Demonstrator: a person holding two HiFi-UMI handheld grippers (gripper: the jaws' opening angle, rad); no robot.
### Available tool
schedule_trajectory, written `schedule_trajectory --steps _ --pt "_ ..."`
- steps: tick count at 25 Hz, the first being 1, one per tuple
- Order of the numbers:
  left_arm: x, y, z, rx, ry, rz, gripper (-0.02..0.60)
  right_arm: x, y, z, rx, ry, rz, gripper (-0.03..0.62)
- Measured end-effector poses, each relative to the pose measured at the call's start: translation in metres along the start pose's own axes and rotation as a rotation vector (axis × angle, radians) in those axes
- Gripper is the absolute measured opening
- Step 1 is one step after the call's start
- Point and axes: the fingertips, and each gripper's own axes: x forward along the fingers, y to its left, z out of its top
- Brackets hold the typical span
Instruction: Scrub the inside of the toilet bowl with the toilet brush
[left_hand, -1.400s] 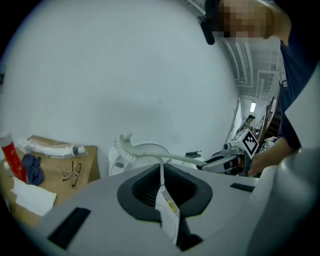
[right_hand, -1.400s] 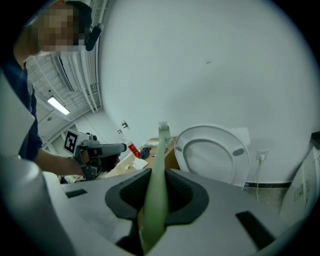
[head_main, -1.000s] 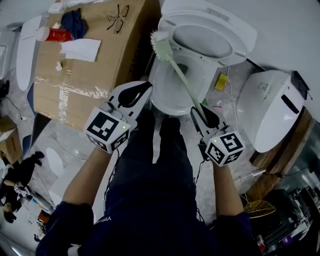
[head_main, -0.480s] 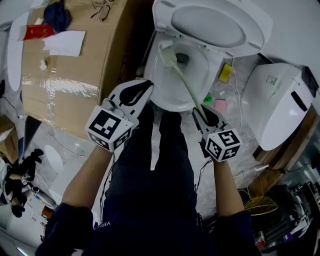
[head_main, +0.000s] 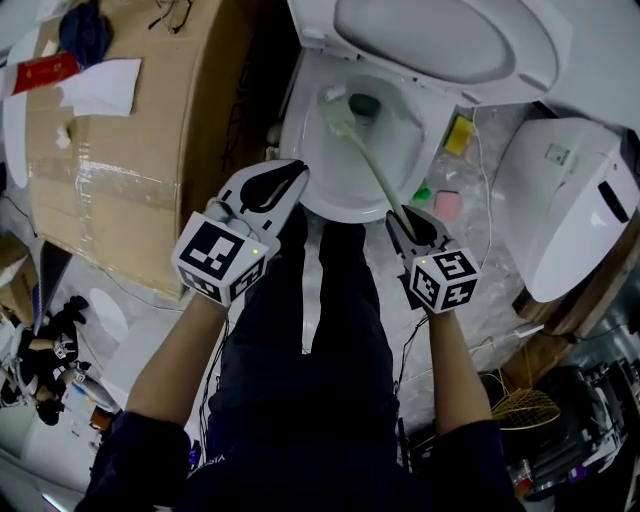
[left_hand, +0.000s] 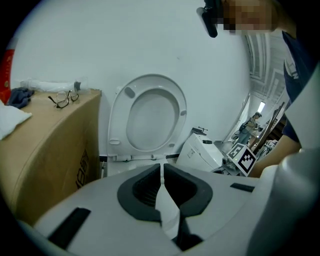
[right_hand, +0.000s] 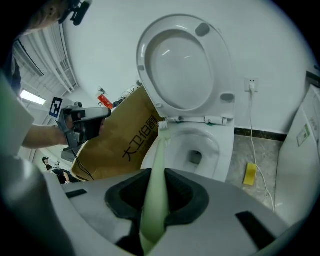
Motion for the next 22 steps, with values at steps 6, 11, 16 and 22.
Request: schedule_trajectory --steps 6,11,16,22 --pt "0.015 0.011 -0.021 -0.019 0.022 0.005 0.044 0.022 -0.022 -0.018 0.005 0.049 -0.030 0.086" --pt "0.026 0.020 -0.038 -0.031 0.042 0.003 0.044 0.041 -0.036 -0.032 -0.002 0.097 -0.057 0.086" --pt "0.034 0.028 -0.054 -0.048 0.063 -0.002 0.044 0.055 -0.045 -0.040 -0.007 0.138 -0.084 0.086" --pt "0.037 0.034 -0.067 -0.069 0.077 -0.010 0.044 0.069 -0.049 -0.042 -0.041 0.184 -0.108 0.086"
